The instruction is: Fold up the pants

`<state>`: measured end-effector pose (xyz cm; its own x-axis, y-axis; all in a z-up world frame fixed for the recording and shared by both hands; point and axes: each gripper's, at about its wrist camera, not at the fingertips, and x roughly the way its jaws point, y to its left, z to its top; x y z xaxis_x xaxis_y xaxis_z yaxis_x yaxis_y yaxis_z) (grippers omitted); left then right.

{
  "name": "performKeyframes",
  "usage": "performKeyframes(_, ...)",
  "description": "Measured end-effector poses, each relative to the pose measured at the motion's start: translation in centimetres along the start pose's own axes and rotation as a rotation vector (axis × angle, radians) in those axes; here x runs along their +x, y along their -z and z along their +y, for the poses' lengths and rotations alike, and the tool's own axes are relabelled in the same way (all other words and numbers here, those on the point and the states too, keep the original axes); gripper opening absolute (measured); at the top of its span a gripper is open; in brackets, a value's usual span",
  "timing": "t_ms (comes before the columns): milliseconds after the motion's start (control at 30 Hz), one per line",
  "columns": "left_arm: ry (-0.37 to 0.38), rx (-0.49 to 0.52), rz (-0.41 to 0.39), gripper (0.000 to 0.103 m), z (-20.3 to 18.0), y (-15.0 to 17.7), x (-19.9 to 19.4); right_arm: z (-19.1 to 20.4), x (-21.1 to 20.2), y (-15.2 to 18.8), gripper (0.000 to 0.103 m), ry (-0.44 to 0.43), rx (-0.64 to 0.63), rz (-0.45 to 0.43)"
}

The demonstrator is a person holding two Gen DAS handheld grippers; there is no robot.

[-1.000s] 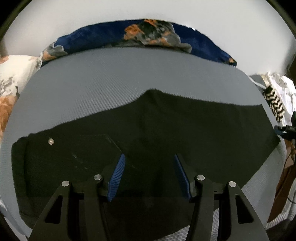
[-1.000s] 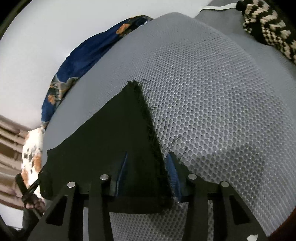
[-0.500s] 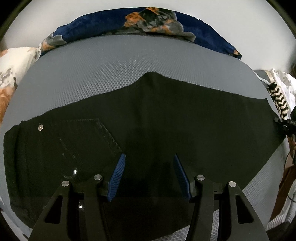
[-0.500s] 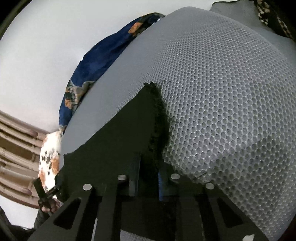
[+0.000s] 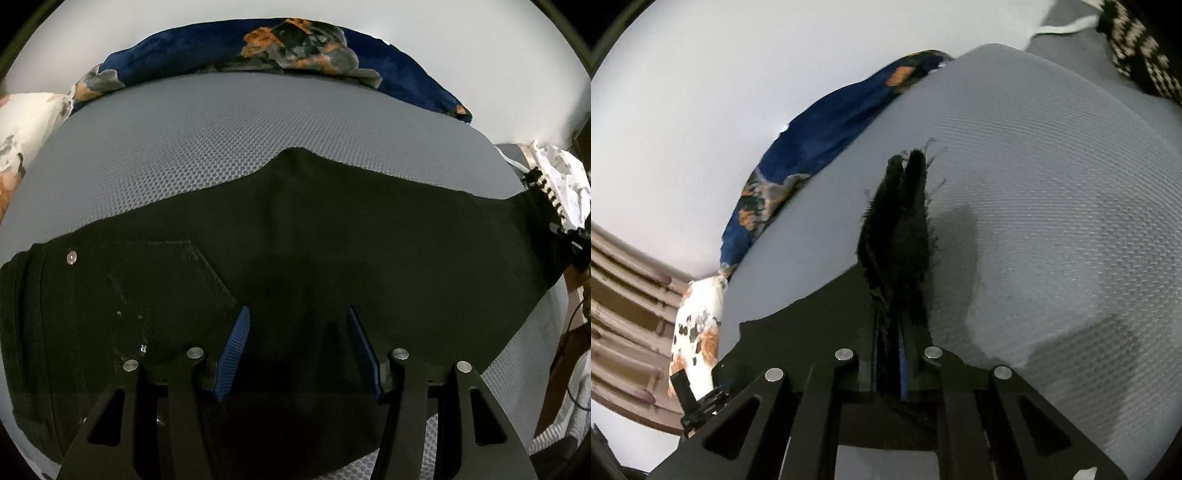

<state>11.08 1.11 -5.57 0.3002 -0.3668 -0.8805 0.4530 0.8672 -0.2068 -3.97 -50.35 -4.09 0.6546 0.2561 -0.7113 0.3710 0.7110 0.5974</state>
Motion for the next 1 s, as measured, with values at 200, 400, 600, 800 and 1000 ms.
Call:
performKeyframes(200,0.011,0.02,-0.026,0.055,0.4,-0.1,-1.1,5.8,1.5,0.4,0.009,-0.061,-0.056,0.025)
performKeyframes(400,0.041,0.015,-0.045,0.055,1.4,0.1,-2.5,10.9,4.9,1.4,0.009,-0.093,-0.105,0.074)
performKeyframes(600,0.068,0.028,-0.069,0.056,2.2,0.7,-3.4,16.2,9.9,3.4,0.009,-0.145,-0.165,0.17)
performKeyframes(800,0.09,-0.021,-0.089,0.056,4.0,1.1,-4.1,20.6,15.0,6.4,0.009,-0.173,-0.227,0.263)
performKeyframes(1000,0.127,-0.074,-0.094,0.056,5.4,1.6,-4.5,23.8,19.3,10.2,0.009,-0.183,-0.291,0.384)
